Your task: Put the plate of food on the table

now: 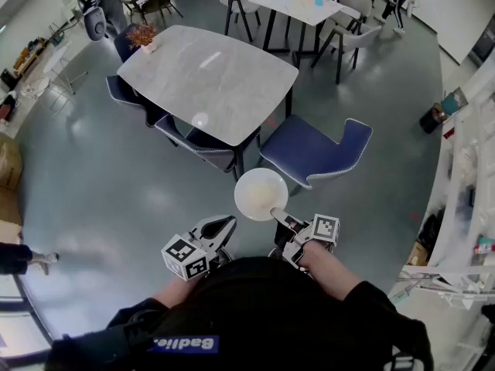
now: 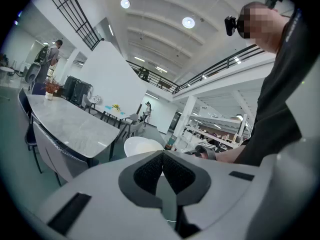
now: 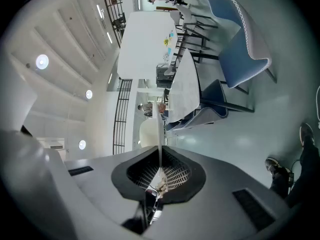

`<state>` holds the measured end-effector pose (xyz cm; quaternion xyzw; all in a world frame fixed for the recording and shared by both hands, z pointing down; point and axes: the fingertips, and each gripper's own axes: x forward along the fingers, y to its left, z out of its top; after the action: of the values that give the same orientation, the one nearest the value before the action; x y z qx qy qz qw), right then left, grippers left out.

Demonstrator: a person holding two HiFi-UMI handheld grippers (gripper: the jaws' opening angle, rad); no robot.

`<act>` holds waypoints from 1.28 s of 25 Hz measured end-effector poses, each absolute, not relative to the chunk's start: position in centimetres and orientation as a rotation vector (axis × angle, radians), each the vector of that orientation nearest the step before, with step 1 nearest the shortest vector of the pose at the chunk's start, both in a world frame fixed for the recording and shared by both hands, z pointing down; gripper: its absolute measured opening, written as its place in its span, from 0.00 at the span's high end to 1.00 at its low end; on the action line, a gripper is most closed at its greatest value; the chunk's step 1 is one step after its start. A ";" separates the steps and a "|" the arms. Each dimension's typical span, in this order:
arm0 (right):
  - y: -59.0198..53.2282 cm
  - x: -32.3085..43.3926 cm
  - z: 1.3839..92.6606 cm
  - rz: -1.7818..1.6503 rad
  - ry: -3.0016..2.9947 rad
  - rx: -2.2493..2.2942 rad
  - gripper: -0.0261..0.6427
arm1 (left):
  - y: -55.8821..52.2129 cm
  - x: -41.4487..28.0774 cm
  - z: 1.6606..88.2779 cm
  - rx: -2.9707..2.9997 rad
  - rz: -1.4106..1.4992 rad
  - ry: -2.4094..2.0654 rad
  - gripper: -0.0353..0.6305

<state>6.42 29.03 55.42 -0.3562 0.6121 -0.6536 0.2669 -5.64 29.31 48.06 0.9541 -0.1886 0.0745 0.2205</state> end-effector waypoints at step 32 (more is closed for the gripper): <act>28.9 10.3 56.5 -1.845 1.684 -0.905 0.93 | 31.6 -1.6 48.9 2.585 0.194 -0.651 0.94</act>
<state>10.33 28.92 56.50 -0.3308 0.6154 -0.6741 0.2398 -1.59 31.60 48.89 0.9407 -0.2371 0.0704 0.2322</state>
